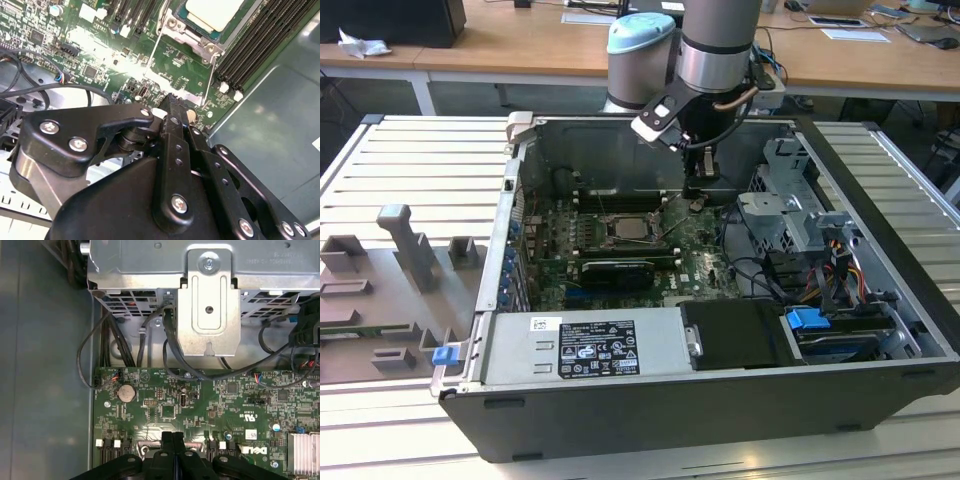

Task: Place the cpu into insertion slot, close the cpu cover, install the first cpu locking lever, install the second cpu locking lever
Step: 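Close the cpu cover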

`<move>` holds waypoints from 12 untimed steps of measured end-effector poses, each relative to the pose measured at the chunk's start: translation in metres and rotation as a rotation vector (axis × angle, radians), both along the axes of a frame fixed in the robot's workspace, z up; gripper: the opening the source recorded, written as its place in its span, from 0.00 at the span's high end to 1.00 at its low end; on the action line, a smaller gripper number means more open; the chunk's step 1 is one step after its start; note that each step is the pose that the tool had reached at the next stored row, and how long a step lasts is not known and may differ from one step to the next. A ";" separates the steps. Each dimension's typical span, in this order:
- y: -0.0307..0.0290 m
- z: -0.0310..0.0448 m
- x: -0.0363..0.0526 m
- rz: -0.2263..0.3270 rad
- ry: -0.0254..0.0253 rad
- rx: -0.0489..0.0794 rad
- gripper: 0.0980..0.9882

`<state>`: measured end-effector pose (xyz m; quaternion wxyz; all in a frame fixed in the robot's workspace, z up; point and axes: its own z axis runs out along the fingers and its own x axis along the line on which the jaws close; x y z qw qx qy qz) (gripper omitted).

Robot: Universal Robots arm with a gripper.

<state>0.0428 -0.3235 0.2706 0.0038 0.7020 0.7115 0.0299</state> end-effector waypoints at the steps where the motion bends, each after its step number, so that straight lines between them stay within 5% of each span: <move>1: 0.0000 -0.0004 0.0018 0.006 0.0001 0.000 0.99; 10: 0.0000 -0.0141 0.0157 0.019 0.0051 -0.002 0.99; 11: 0.0000 -0.0159 0.0159 0.020 0.0128 -0.002 0.99; 12: 0.0000 -0.0169 0.0160 0.022 0.0266 -0.001 0.99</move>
